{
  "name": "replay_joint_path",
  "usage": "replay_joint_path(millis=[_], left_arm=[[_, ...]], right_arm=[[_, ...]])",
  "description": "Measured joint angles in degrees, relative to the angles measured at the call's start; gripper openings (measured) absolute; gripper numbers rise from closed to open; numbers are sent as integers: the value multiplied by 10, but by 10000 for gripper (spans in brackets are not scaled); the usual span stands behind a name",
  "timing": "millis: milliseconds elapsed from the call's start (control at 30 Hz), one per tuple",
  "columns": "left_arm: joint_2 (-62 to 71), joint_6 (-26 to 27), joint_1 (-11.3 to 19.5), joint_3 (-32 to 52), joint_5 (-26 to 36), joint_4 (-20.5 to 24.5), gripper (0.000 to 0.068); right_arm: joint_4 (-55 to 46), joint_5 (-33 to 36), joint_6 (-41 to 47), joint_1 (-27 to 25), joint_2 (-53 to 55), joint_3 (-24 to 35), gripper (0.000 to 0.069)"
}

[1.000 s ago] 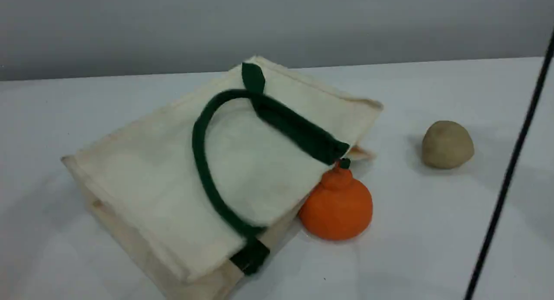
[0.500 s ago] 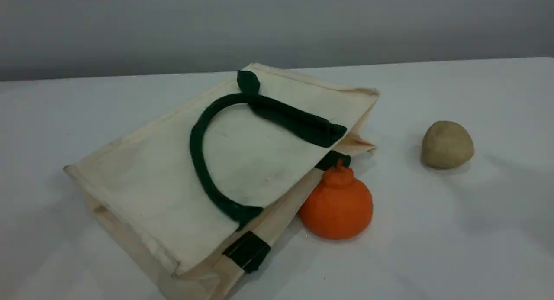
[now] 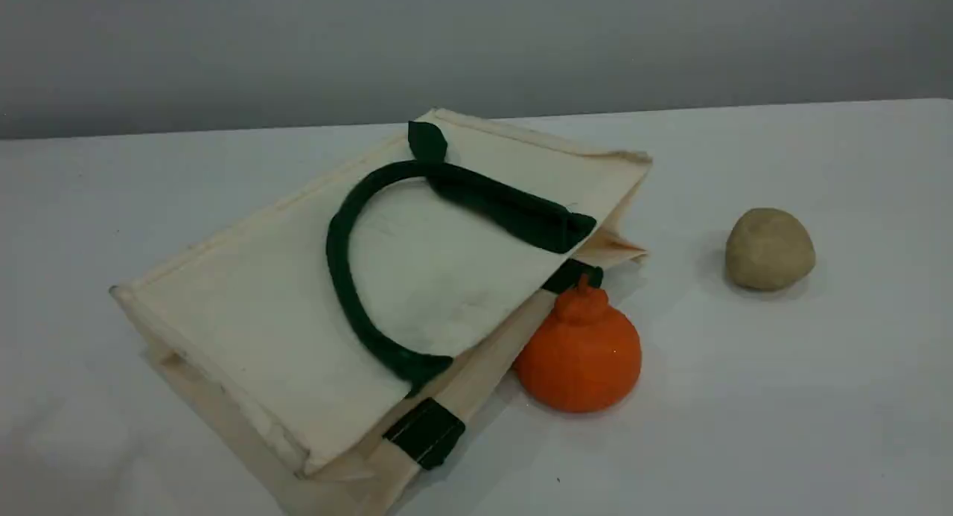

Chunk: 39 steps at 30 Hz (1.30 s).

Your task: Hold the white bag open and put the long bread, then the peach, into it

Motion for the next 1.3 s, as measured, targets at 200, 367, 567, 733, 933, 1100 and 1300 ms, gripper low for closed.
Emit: replay_joint_path(millis=[200, 367, 567, 733, 933, 1100, 1300], left_arm=[[-170, 2, 0, 142, 1, 0, 593], [-338, 2, 0, 244, -3, 0, 593], [-527, -22, 0, 325, -12, -2, 593], [-610, -33, 0, 389, -21, -4, 593], [-612, -33, 0, 506, -56, -4, 593], [-611, -33, 0, 598, -78, -4, 593], [-612, -37, 0, 617, -78, -4, 593]], right_arm=[[-16, 31, 39, 0, -106, 11, 589], [-19, 31, 58, 0, -198, 68, 589], [-46, 32, 66, 0, -303, 172, 589], [-82, 30, 66, 0, -363, 265, 589], [-104, -3, 68, 0, -378, 382, 589], [-110, -27, 68, 0, -378, 458, 589], [-118, -60, 72, 0, -378, 497, 589]])
